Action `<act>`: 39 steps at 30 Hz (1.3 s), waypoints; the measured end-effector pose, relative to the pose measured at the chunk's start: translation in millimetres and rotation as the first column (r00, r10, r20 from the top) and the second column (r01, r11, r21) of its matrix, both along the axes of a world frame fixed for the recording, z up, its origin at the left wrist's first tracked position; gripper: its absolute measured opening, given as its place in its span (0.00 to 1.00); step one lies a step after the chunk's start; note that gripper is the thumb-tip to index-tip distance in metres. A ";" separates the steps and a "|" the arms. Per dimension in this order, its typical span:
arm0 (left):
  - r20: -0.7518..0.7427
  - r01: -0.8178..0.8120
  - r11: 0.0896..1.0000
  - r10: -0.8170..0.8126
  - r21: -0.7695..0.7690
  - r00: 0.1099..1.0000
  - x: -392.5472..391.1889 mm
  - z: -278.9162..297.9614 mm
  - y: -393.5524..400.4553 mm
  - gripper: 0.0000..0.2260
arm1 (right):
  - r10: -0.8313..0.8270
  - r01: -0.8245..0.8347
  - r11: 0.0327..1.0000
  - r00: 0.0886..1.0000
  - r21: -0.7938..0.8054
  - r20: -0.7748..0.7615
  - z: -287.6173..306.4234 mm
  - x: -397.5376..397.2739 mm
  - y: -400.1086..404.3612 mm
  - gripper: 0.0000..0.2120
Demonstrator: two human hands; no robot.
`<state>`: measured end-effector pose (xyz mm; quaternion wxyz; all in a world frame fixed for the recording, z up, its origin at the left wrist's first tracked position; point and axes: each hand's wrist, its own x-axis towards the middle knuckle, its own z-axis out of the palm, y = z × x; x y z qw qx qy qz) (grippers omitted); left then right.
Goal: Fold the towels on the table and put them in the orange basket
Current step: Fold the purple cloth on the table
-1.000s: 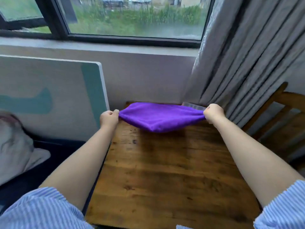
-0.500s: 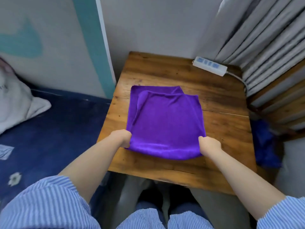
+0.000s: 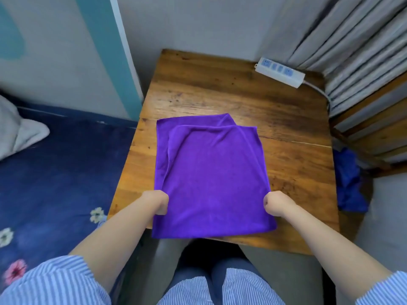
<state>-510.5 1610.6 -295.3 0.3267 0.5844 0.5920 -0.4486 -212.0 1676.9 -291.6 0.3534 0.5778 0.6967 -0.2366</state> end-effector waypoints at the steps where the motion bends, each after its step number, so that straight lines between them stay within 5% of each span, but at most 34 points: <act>1: 0.000 -0.012 0.998 0.012 0.070 1.000 0.6 1.1 9.7 0.15 | -0.017 0.018 0.999 0.999 0.031 -0.033 0.9 -1.7 10.1 0.15; 6: 0.080 -0.125 0.930 0.104 0.346 0.991 0.9 8.7 54.5 0.14 | -0.050 0.098 0.974 0.972 0.205 -0.228 5.4 -20.2 58.6 0.13; 11: 0.099 -0.194 0.883 0.168 0.427 0.981 -4.1 23.9 108.4 0.14 | -0.008 0.146 0.938 0.916 0.315 -0.400 8.0 -45.4 115.4 0.14; 17: 0.178 -0.320 0.781 0.266 0.537 0.947 -8.7 21.1 164.9 0.14 | -0.014 0.167 0.918 0.920 0.361 -0.392 -5.3 -66.1 164.7 0.20; 23: 0.244 -0.386 0.751 0.300 0.536 0.922 -14.7 -5.5 185.5 0.15 | -0.266 0.371 0.892 0.892 0.256 -0.366 -19.8 -69.7 186.0 0.22; 28: 0.285 -0.395 0.812 0.293 0.429 0.913 -18.1 -23.1 191.6 0.16 | -0.213 0.310 0.943 0.843 0.123 -0.494 -12.0 -66.7 194.0 0.12; 31: 0.424 -0.486 0.801 0.328 0.350 0.845 -28.2 -19.7 183.8 0.04 | -0.370 0.295 0.928 0.659 -0.228 -0.655 7.1 -76.6 181.2 0.09; 34: 0.461 -0.525 0.805 0.367 0.277 0.808 -48.7 -9.1 164.9 0.16 | -0.500 0.166 0.835 0.627 -0.525 -0.597 16.1 -93.8 167.3 0.09; 37: 0.442 -0.540 0.802 0.400 0.256 0.803 -73.3 -0.9 144.6 0.17 | -0.402 0.110 0.876 0.705 -0.469 -0.585 7.9 -119.1 157.8 0.09; 39: 0.411 -0.568 0.782 0.444 0.255 0.796 -86.9 4.2 132.8 0.16 | -0.174 0.057 0.976 0.780 -0.209 -0.601 -3.4 -134.9 155.9 0.11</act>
